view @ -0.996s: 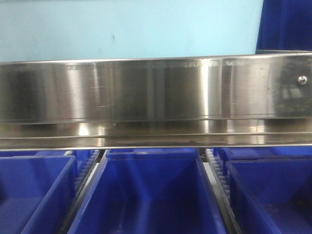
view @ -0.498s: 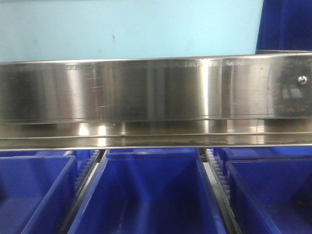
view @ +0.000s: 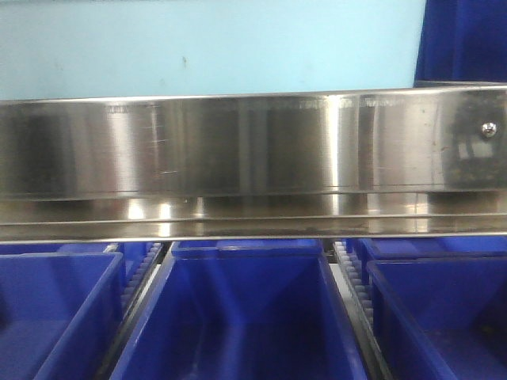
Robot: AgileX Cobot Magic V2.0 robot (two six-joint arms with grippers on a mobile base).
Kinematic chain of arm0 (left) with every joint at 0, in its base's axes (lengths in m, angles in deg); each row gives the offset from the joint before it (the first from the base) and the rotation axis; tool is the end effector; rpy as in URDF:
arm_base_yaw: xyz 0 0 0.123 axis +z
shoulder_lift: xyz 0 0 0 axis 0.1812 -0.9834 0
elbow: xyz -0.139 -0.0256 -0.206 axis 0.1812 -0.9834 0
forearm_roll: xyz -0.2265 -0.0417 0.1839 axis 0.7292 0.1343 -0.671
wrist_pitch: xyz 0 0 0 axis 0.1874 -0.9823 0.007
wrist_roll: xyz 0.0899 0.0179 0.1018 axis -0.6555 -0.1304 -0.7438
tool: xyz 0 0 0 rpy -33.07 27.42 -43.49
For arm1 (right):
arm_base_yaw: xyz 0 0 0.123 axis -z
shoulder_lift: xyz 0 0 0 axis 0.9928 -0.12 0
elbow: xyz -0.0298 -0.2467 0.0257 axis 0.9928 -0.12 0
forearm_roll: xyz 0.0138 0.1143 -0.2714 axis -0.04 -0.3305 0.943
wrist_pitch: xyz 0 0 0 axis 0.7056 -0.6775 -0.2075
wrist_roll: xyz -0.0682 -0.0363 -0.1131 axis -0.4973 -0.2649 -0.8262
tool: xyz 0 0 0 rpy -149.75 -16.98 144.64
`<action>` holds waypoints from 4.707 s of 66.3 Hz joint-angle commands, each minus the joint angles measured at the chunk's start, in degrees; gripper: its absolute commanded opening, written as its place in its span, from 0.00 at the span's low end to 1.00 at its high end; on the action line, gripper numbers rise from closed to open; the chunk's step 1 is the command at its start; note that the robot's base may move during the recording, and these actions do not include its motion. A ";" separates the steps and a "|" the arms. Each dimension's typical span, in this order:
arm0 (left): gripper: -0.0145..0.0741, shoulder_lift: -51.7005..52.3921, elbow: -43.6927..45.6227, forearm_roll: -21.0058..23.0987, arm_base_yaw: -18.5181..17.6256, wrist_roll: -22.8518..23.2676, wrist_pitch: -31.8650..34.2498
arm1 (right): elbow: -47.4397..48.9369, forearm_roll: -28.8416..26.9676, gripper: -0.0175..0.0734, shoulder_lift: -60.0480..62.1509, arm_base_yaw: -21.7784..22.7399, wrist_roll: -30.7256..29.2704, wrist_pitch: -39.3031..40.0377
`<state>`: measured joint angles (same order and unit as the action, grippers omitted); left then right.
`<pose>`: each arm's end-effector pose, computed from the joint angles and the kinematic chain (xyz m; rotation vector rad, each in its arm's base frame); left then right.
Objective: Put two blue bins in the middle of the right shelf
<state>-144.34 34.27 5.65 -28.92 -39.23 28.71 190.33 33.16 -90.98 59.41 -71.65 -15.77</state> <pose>0.3387 -0.1244 0.4511 0.2232 2.1591 -0.3620 0.3536 0.1679 0.4510 -0.2896 2.1881 0.4355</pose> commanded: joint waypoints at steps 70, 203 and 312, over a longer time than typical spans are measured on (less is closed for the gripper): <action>0.69 -1.37 -9.39 -4.65 0.41 -0.44 0.83 | -11.77 2.33 0.81 0.84 0.56 -0.96 4.40; 0.55 -3.32 -25.39 1.29 0.41 -3.52 3.44 | -30.09 -8.90 0.81 -0.85 -1.44 -0.88 10.85; 0.04 7.98 -8.49 6.56 0.41 -3.52 8.00 | -7.28 -8.90 0.02 4.02 -1.54 -0.62 8.15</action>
<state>-138.56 23.17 8.60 -28.39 -40.31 33.25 180.52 25.82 -88.17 57.78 -71.22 -10.73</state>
